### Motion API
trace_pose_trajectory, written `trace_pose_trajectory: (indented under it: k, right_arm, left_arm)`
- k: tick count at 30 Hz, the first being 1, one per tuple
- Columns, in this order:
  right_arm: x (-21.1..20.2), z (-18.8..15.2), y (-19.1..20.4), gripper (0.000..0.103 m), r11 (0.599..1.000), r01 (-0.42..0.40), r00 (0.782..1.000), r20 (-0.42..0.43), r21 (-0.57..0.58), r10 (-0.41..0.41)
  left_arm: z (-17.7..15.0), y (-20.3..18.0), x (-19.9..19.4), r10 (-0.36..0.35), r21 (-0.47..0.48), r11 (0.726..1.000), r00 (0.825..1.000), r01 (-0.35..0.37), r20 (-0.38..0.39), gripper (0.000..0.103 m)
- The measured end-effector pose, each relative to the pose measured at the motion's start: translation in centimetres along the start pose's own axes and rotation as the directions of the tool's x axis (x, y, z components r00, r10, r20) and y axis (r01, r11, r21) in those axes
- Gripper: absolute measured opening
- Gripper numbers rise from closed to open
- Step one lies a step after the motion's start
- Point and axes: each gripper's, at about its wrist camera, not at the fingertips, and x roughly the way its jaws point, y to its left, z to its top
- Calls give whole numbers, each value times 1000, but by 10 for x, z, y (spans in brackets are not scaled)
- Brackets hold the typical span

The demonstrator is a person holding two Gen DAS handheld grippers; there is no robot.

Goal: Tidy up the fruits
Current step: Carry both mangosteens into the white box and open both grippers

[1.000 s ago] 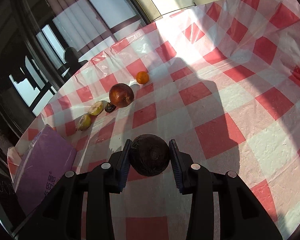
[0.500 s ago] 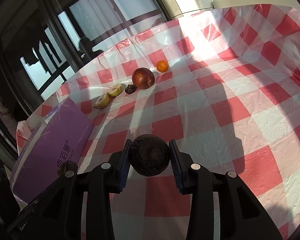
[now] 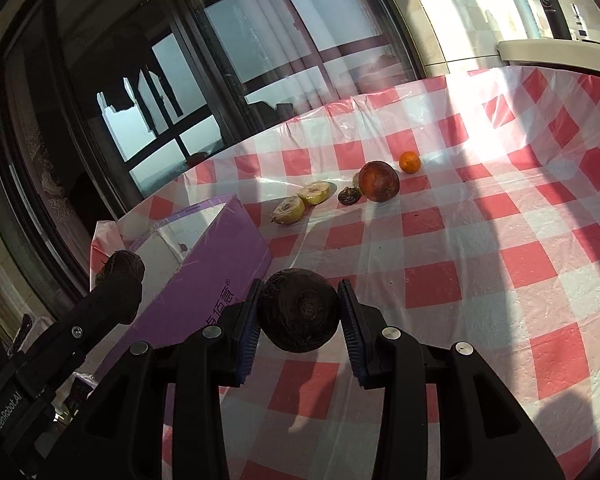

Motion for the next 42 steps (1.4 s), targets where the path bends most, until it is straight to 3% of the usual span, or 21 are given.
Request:
trace_pose_trajectory:
  k: [4, 12, 17, 22, 26, 29, 33, 36, 38, 42]
  right_arm:
    - [-2, 3, 38, 38, 995, -58, 998, 3, -76, 58]
    - [18, -1, 110, 38, 963, -143, 990, -39, -229, 138]
    - [44, -3, 152, 38, 929, -173, 984, -99, -328, 149]
    - [84, -8, 195, 38, 853, -171, 968, -247, -493, 51]
    - [116, -28, 224, 38, 732, -171, 926, -362, -660, -110]
    - [139, -42, 229, 38, 680, -180, 883, -421, -710, -207]
    - [161, -49, 224, 38, 698, -230, 815, -526, -678, -243]
    - [168, -52, 222, 38, 695, -246, 780, -564, -675, -272]
    - [172, -56, 221, 38, 704, -254, 748, -596, -664, -292]
    - [172, -56, 220, 49, 708, -247, 735, -604, -661, -307]
  left_arm:
    - [16, 20, -22, 59, 0, 998, 997, -59, 53, 42]
    - [28, 80, -50, 212, -13, 977, 976, -211, 60, 42]
    - [29, 124, -48, 288, -15, 957, 957, -289, -16, 42]
    - [33, 168, -35, 351, 2, 935, 925, -355, -146, 42]
    - [31, 196, -20, 388, 46, 920, 884, -390, -260, 42]
    - [23, 208, -8, 404, 87, 913, 853, -398, -331, 42]
    - [8, 207, 8, 460, 215, 888, 799, -407, -388, 43]
    - [7, 210, 8, 428, 207, 904, 803, -375, -415, 43]
    - [6, 210, 11, 424, 223, 906, 789, -361, -444, 44]
    - [6, 211, 14, 403, 218, 915, 785, -339, -470, 56]
